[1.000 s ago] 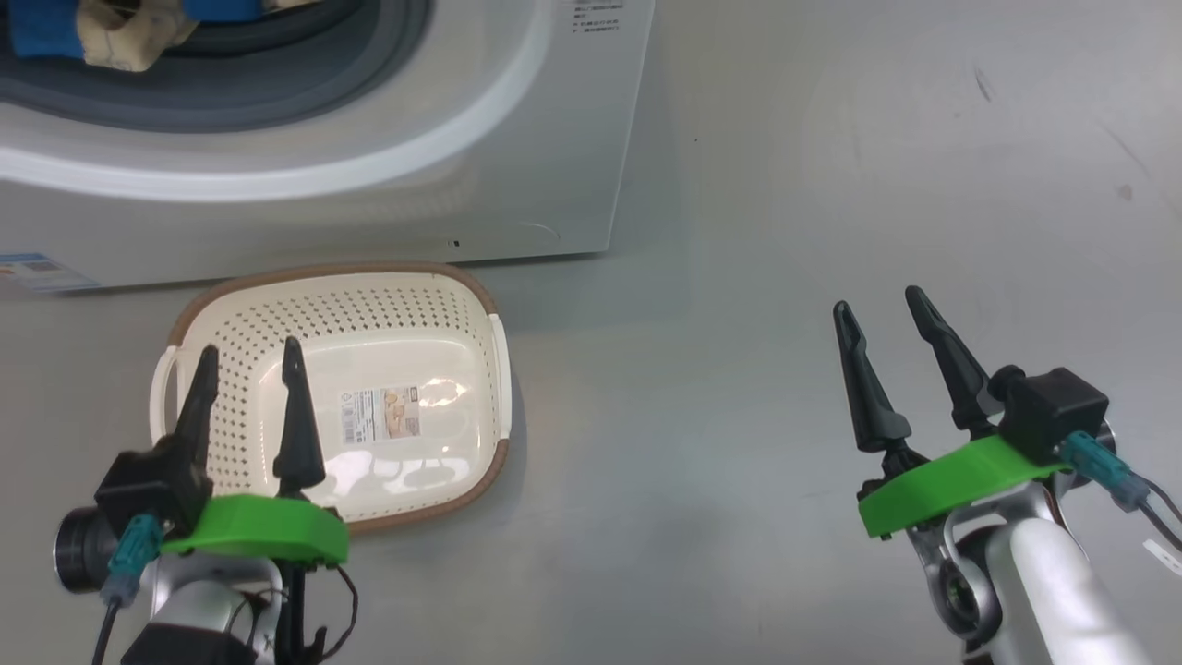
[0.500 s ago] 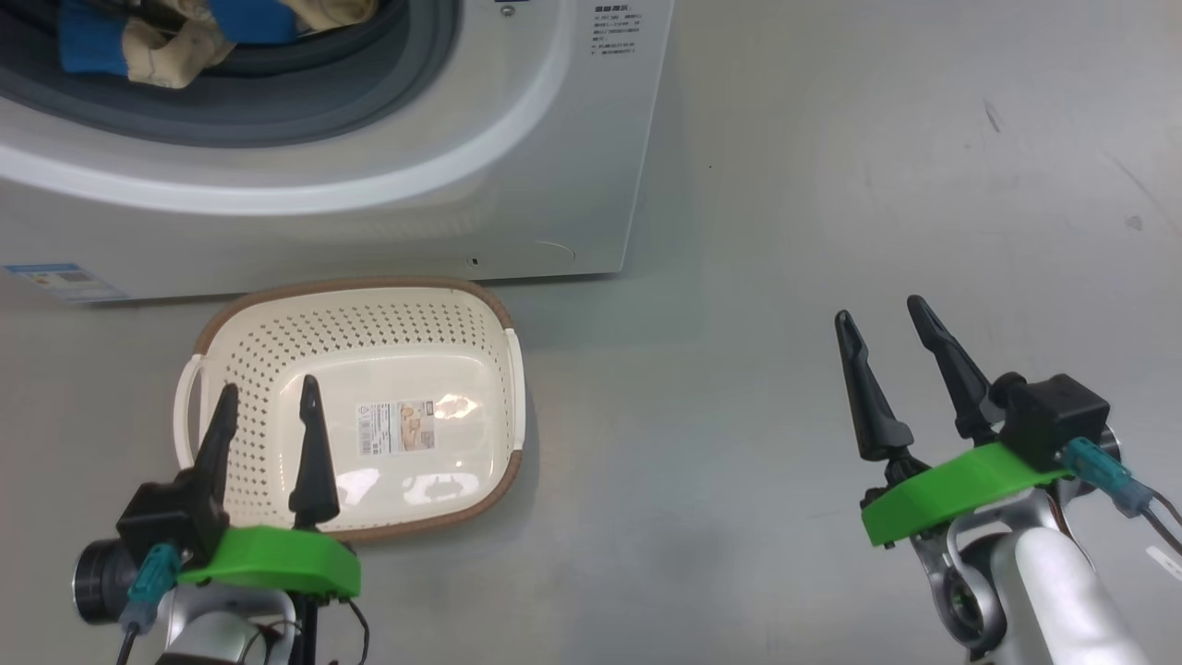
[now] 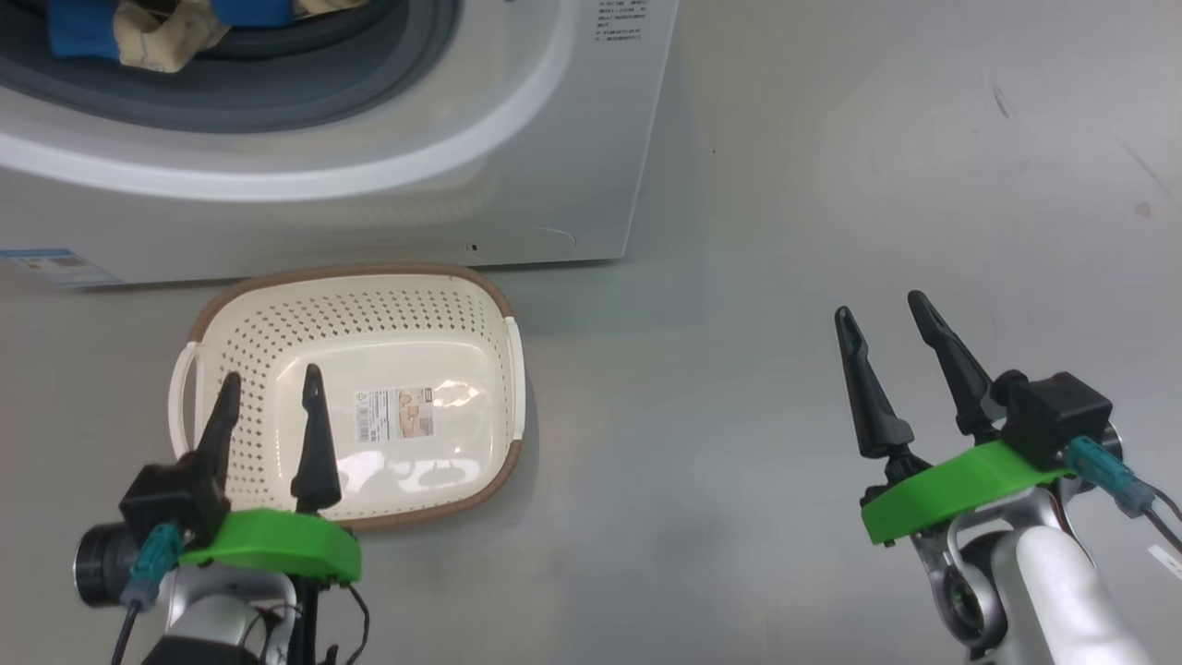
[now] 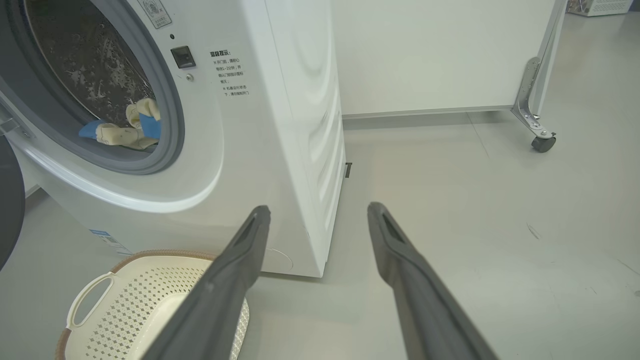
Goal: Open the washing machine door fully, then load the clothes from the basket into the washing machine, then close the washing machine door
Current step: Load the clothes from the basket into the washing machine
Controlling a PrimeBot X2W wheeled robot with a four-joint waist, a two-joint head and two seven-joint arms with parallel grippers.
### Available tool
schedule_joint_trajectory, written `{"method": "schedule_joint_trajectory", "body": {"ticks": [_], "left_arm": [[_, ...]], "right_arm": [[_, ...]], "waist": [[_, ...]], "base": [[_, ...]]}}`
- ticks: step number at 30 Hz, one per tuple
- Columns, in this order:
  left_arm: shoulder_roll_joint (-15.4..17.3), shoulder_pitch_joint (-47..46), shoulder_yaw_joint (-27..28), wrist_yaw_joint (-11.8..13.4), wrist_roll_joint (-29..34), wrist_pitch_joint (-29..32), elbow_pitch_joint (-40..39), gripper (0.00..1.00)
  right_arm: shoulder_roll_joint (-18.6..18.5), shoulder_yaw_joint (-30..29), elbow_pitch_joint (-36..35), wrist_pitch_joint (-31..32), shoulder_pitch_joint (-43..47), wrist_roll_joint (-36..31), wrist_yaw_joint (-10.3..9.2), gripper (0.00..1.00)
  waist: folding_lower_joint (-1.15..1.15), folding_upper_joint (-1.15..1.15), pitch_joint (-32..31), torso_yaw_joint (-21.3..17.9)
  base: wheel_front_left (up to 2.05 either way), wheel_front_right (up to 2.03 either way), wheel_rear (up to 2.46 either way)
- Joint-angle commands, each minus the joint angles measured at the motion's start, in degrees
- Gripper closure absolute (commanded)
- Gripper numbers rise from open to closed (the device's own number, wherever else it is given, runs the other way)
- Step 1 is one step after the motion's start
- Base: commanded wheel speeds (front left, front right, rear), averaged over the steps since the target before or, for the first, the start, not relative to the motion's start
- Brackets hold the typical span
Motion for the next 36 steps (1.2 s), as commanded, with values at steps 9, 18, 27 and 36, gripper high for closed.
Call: {"method": "schedule_joint_trajectory", "body": {"ticks": [9,18,27,36], "left_arm": [[4.1,-10.3,3.0,11.3,0.6,3.7,1.5,0.0],[9.6,-22.1,4.4,9.7,1.7,10.4,6.1,0.0],[16.7,-35.2,4.2,6.2,3.8,18.5,10.5,0.0],[24.5,-45.4,2.6,1.8,6.7,27.2,13.6,0.0]], "right_arm": [[-0.4,2.5,-2.0,-0.8,-2.2,1.1,0.21,0.0],[-0.4,3.8,-0.4,-2.9,-4.8,3.0,0.21,0.0],[-0.4,4.5,1.2,-4.8,-7.3,4.5,0.21,0.0],[-0.4,5.6,2.8,-5.8,-9.6,7.3,0.21,0.0]], "waist": [[0.0,0.0,4.4,-2.4],[0.0,0.0,9.6,-5.5],[0.0,0.0,14.4,-7.6],[0.0,0.0,17.9,-10.3]], "base": [[0.0,0.0,0.0],[0.0,0.0,0.0],[0.0,0.0,0.0],[0.0,0.0,0.0]]}}
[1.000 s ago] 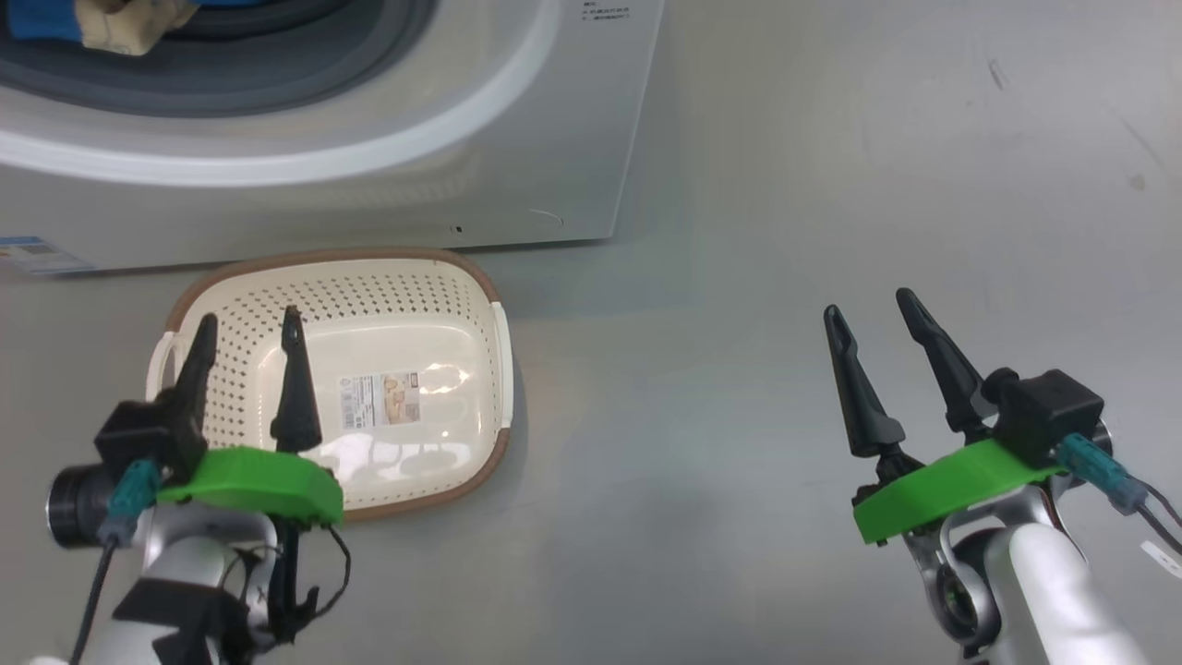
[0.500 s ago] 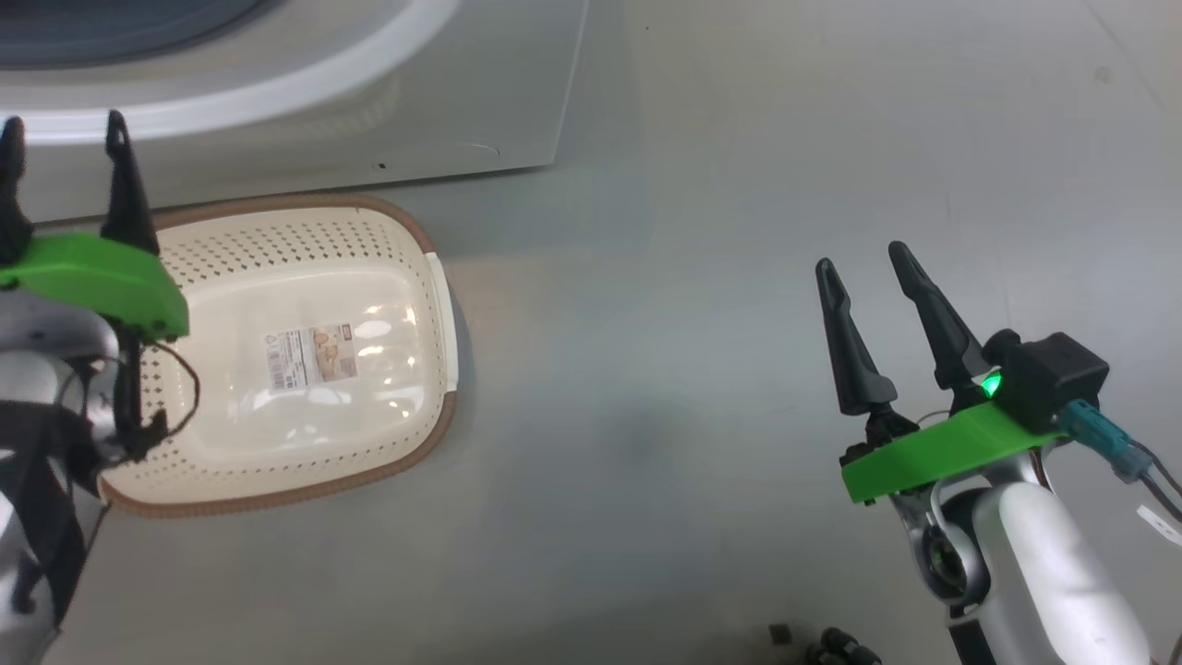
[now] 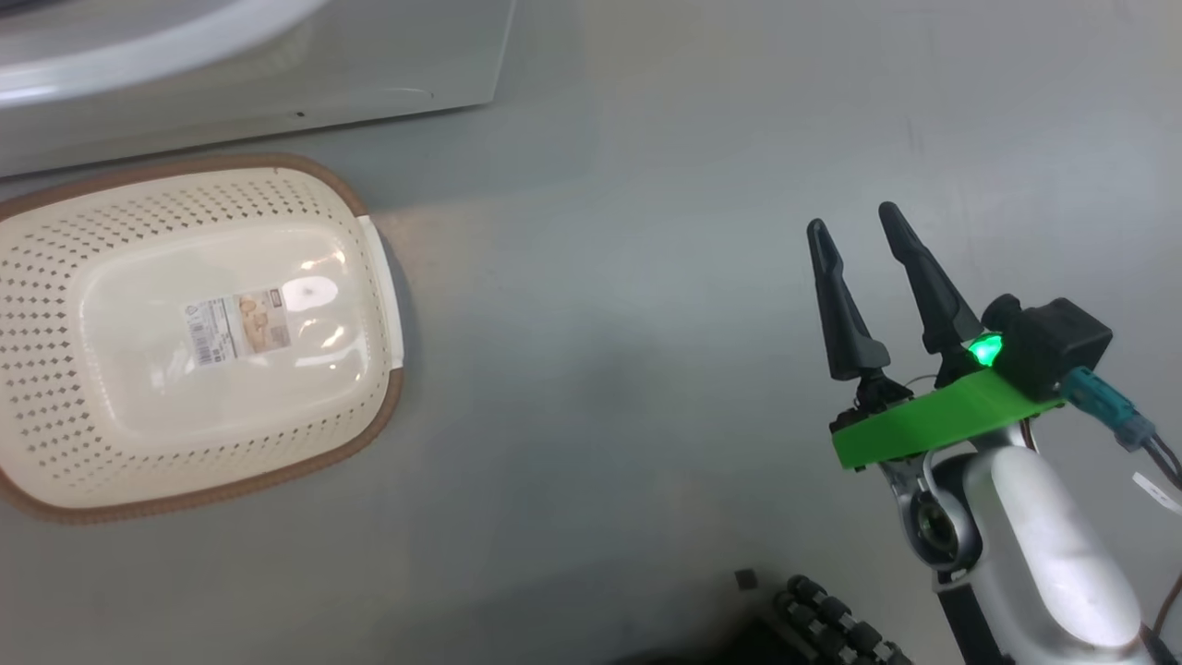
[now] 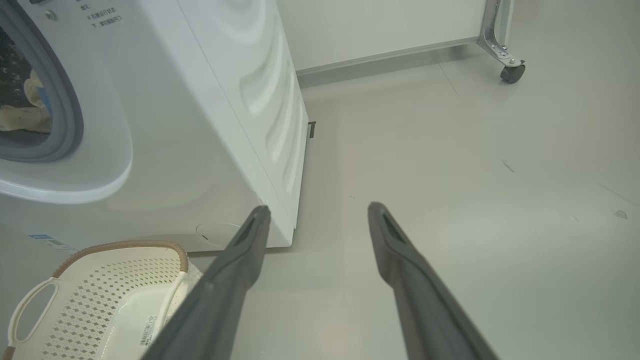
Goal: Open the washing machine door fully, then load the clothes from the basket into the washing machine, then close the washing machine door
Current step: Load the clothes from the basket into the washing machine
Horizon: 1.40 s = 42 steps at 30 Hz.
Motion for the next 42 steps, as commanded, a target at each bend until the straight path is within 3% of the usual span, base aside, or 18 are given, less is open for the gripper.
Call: {"method": "schedule_joint_trajectory", "body": {"ticks": [1,8,19,20,21,22,27,34,42], "left_arm": [[5.1,-3.5,1.5,1.4,1.3,2.3,-0.9,0.0],[9.8,-9.1,-0.9,-1.9,4.3,9.0,0.2,0.0],[12.5,-14.9,-3.8,-4.6,6.7,17.7,2.4,0.0],[12.6,-15.2,-4.0,-4.8,6.9,18.3,2.4,0.16],[12.6,-15.6,-4.1,-5.0,6.9,19.0,2.5,0.66],[12.5,-16.0,-4.2,-5.1,6.8,19.2,2.3,1.0],[11.6,-17.7,-3.9,-5.8,5.9,18.0,0.8,1.0],[8.0,-21.6,0.0,-6.7,0.2,12.8,0.6,1.0],[8.4,-28.3,1.9,-6.9,1.1,5.2,4.5,1.0]], "right_arm": [[-0.4,1.2,-1.0,-0.7,-0.6,0.7,0.21,0.0],[-0.4,2.4,-1.7,-0.7,-2.3,2.9,0.21,0.0],[-0.4,2.8,-2.4,-0.7,-3.8,4.7,0.21,0.0],[-0.4,2.9,-2.4,-0.7,-3.8,4.8,0.21,0.0],[-0.4,3.0,-2.4,-0.7,-3.9,4.9,0.21,0.0],[-0.4,3.0,-2.4,-0.7,-3.9,5.0,0.21,0.0],[-0.4,3.3,-2.5,-0.7,-4.2,5.3,0.21,0.0],[-0.4,4.5,-2.6,-0.8,-5.0,5.7,0.21,0.0],[-0.4,6.4,-2.5,-0.8,-5.7,7.3,0.21,0.0]], "waist": [[-0.01,0.0,1.5,-1.2],[-0.01,0.0,4.4,-3.3],[-0.01,0.0,7.2,-5.2],[-0.01,0.0,7.3,-5.3],[-0.01,0.0,7.4,-5.3],[-0.01,0.0,7.4,-5.4],[-0.01,0.0,7.8,-5.4],[-0.01,0.0,9.2,-6.3],[-0.01,0.0,11.8,-9.8]], "base": [[0.0,0.0,0.0],[0.0,0.0,0.0],[0.0,0.0,0.0],[0.0,0.0,0.0],[0.0,0.0,0.0],[0.0,0.0,0.0],[0.0,0.0,0.0],[0.0,0.0,0.0],[0.0,0.0,0.0]]}}
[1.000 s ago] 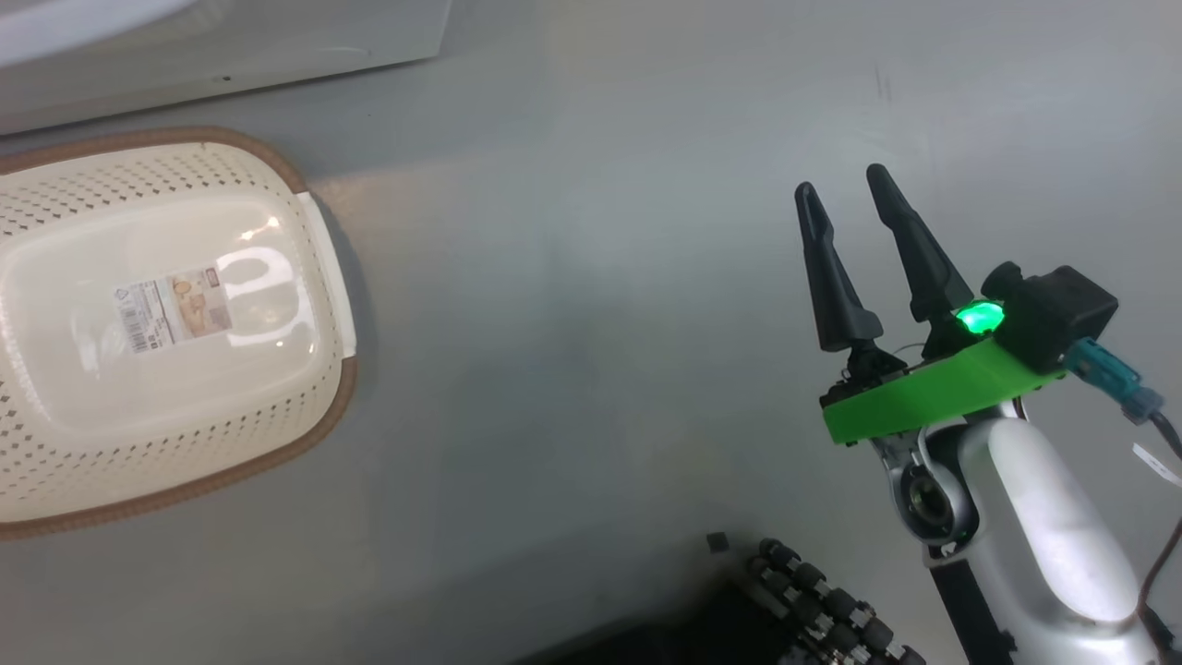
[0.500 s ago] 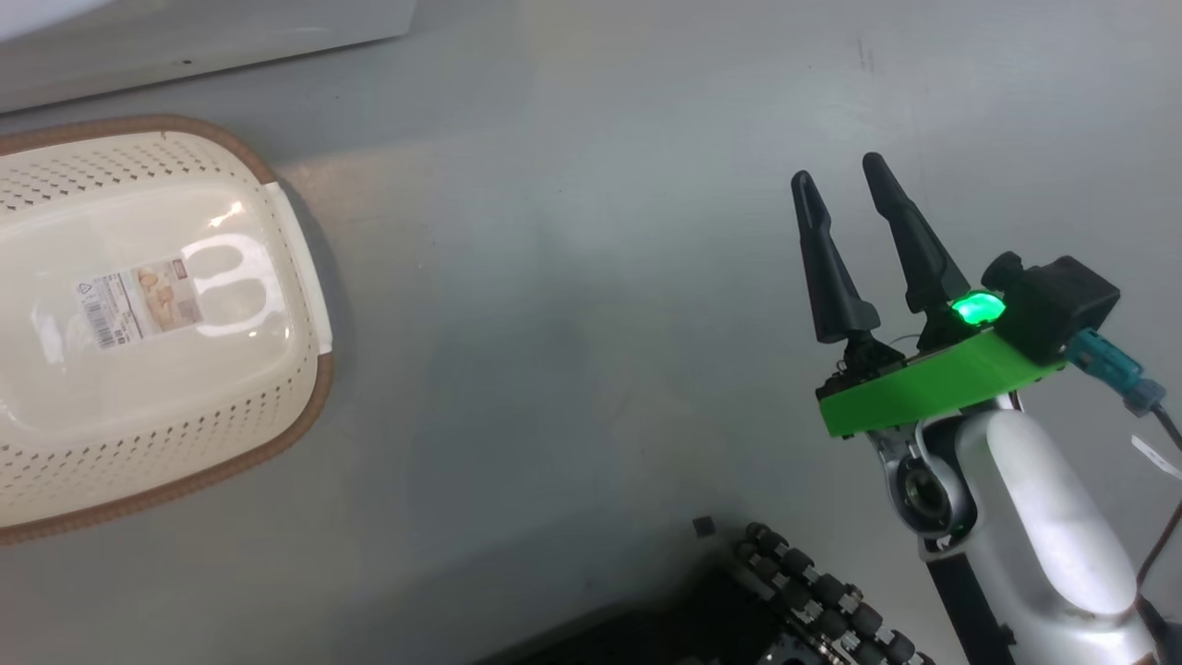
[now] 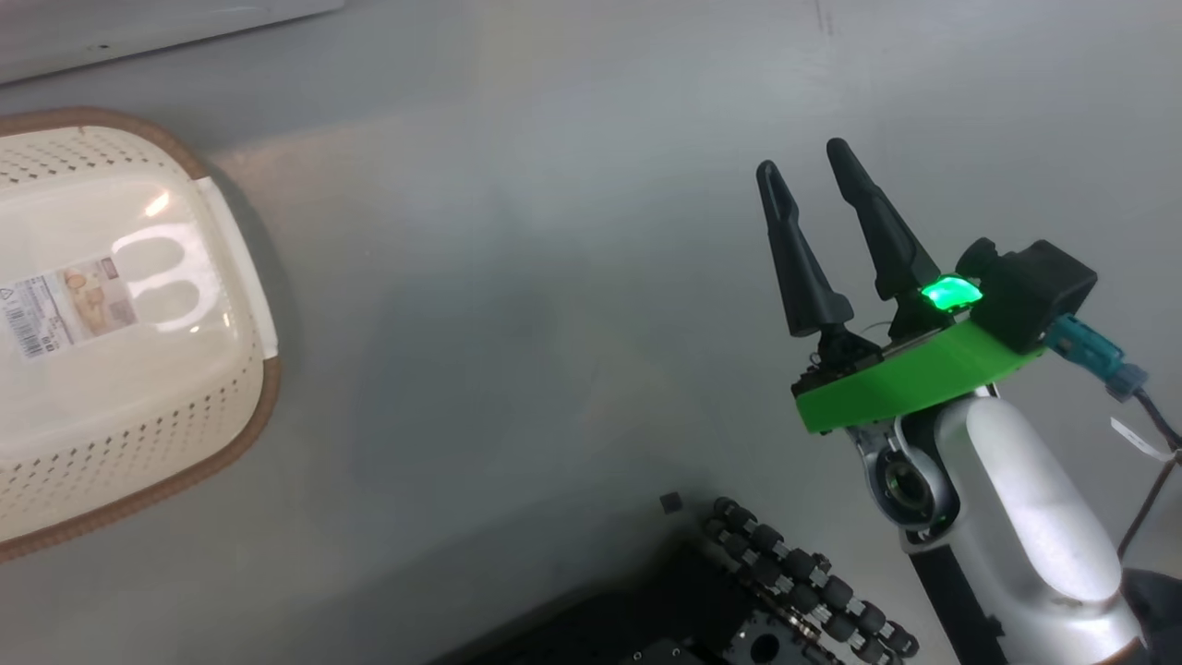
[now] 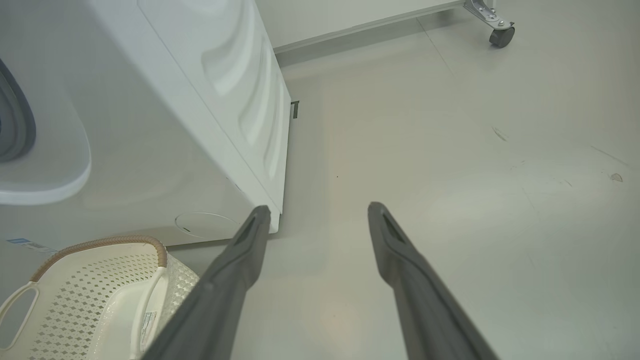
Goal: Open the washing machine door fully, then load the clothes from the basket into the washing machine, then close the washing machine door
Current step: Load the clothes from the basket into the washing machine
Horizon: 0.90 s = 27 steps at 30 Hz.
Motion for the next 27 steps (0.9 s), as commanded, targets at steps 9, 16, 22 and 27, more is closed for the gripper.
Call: {"method": "schedule_joint_trajectory", "body": {"ticks": [9,16,22,27], "left_arm": [[4.1,-8.3,2.6,3.0,4.9,-9.3,1.1,1.0],[2.9,-10.3,3.3,5.1,5.0,-11.9,2.5,1.0],[1.8,-9.7,3.4,5.1,3.7,-13.1,3.8,0.0],[0.1,-7.5,4.2,5.6,1.4,-13.8,3.6,0.0]], "right_arm": [[-0.4,2.3,-1.4,-0.6,0.7,2.3,0.21,0.0],[-0.4,2.6,-1.4,-0.6,0.4,2.6,0.21,0.0],[-0.4,1.9,-1.2,-0.6,-0.1,1.9,0.21,0.0],[-0.4,0.6,-1.2,-0.6,-0.2,0.7,0.21,0.0]], "waist": [[0.0,0.0,4.0,-4.2],[0.0,0.0,4.8,-4.3],[0.0,0.0,4.4,-3.4],[0.0,0.0,3.7,-1.6]], "base": [[0.0,0.0,0.0],[0.0,0.0,0.0],[0.0,0.0,0.0],[0.0,0.0,0.0]]}}
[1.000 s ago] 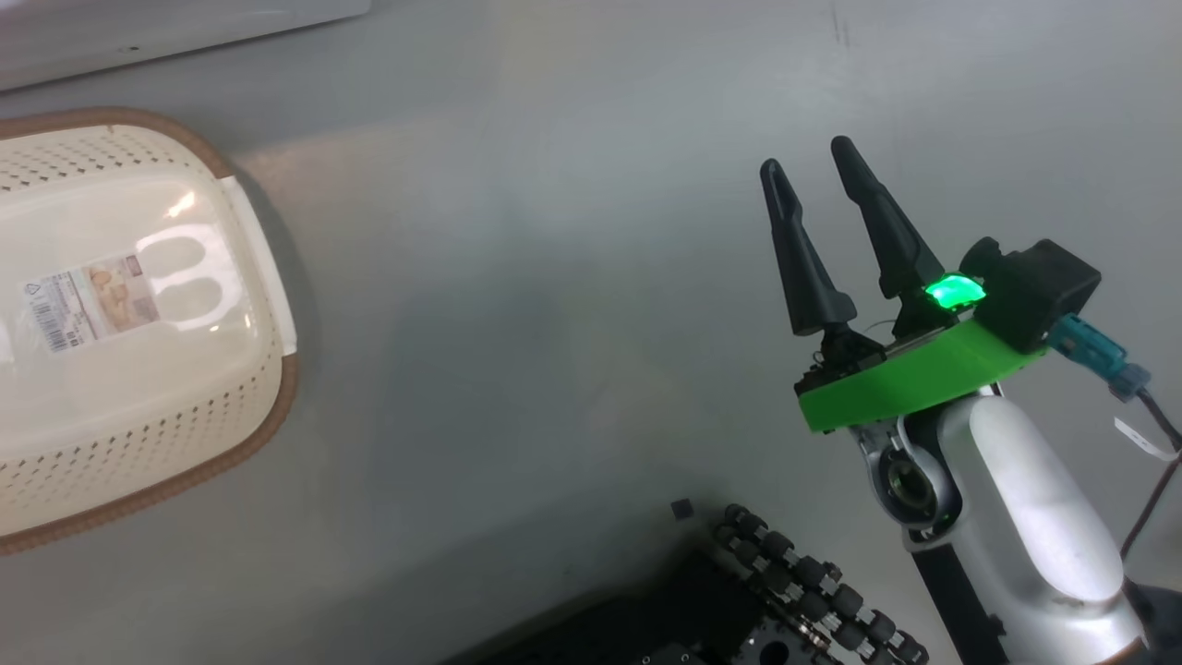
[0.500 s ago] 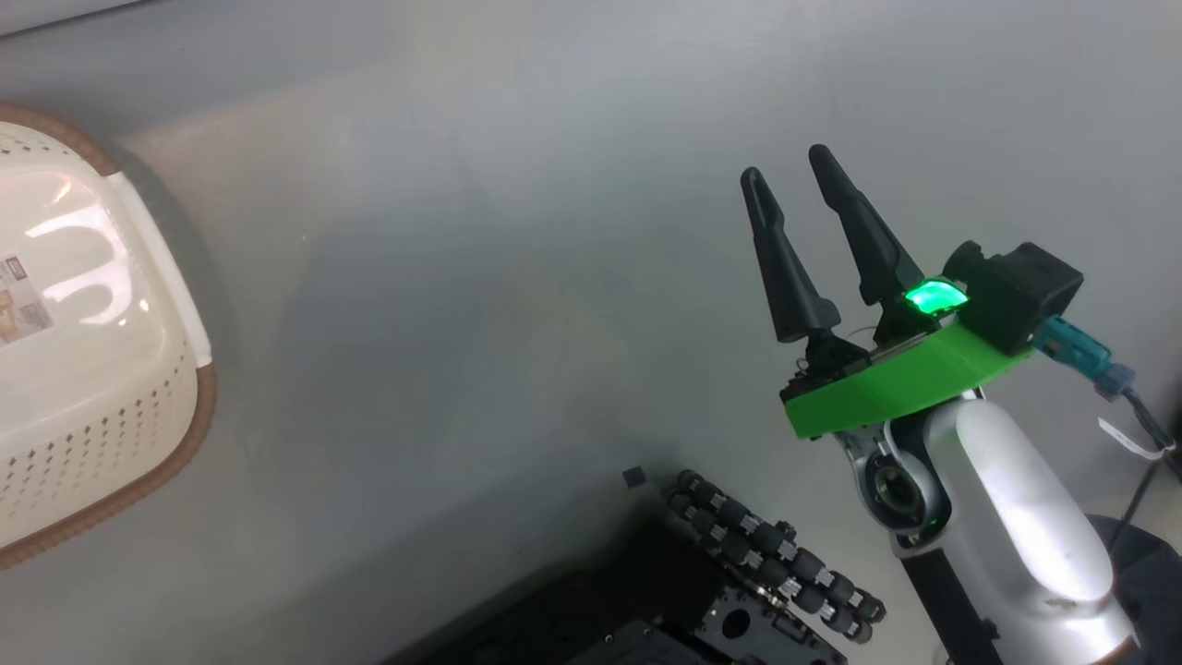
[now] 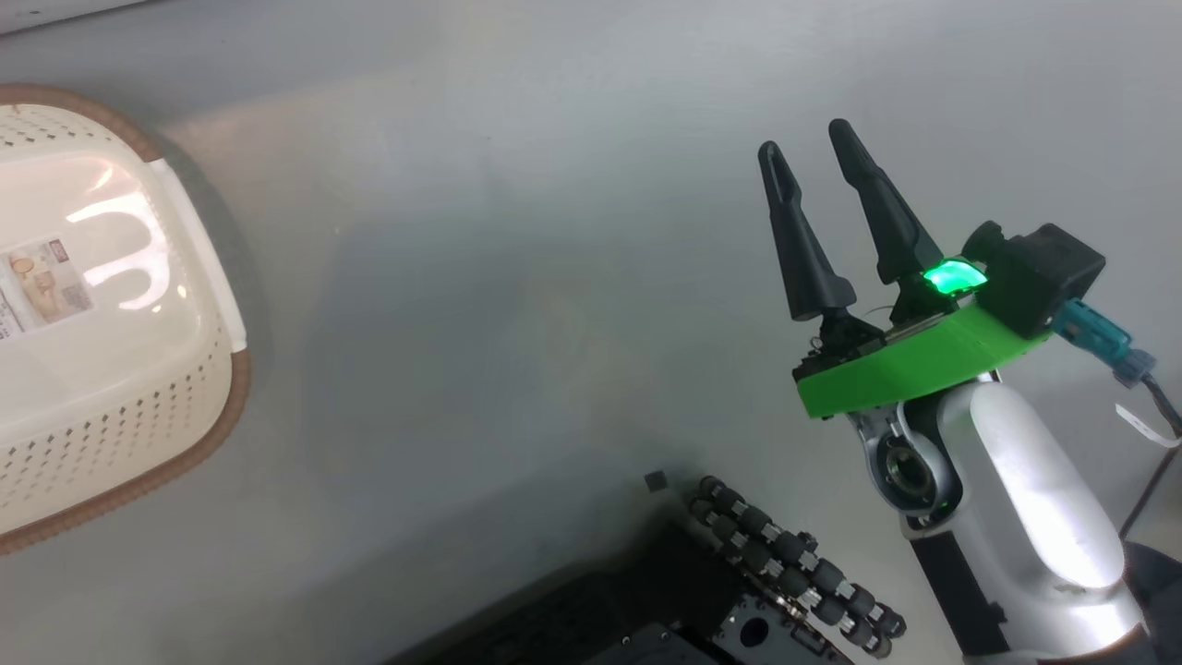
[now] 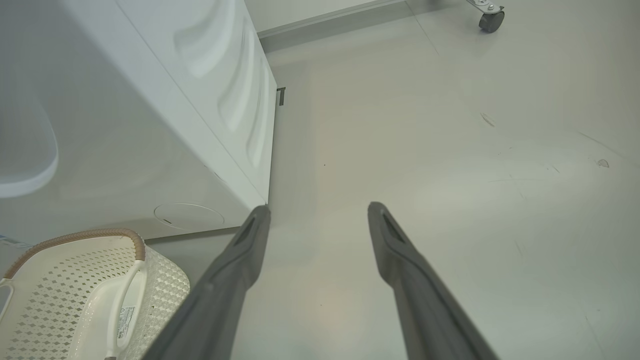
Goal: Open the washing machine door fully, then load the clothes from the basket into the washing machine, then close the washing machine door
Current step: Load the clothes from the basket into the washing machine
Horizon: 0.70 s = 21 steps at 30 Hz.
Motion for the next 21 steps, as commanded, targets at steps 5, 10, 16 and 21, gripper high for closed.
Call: {"method": "schedule_joint_trajectory", "body": {"ticks": [5,10,16,21], "left_arm": [[0.5,4.1,1.4,0.8,-2.1,-0.4,-3.4,0.0],[-0.9,9.1,1.9,2.3,-3.9,-1.2,-6.0,0.0],[-2.3,17.5,3.3,4.1,-6.7,-3.8,-10.4,0.0],[-3.9,25.4,5.2,5.1,-9.7,-7.7,-14.0,0.0]], "right_arm": [[-0.4,-0.7,-1.3,-0.6,1.4,-1.4,0.21,0.0],[-0.4,-1.8,-1.3,-0.6,1.9,-2.6,0.21,0.0],[-0.4,-3.4,-1.1,-0.6,3.1,-3.9,0.21,0.0],[-0.4,-4.9,-1.0,-0.6,4.2,-5.3,0.21,0.0]], "waist": [[0.0,0.0,-1.8,2.6],[0.0,0.0,-3.7,4.8],[0.0,0.0,-6.7,7.0],[0.0,0.0,-9.1,9.2]], "base": [[0.0,0.0,0.0],[0.0,0.0,0.0],[0.0,0.0,0.0],[0.0,0.0,0.0]]}}
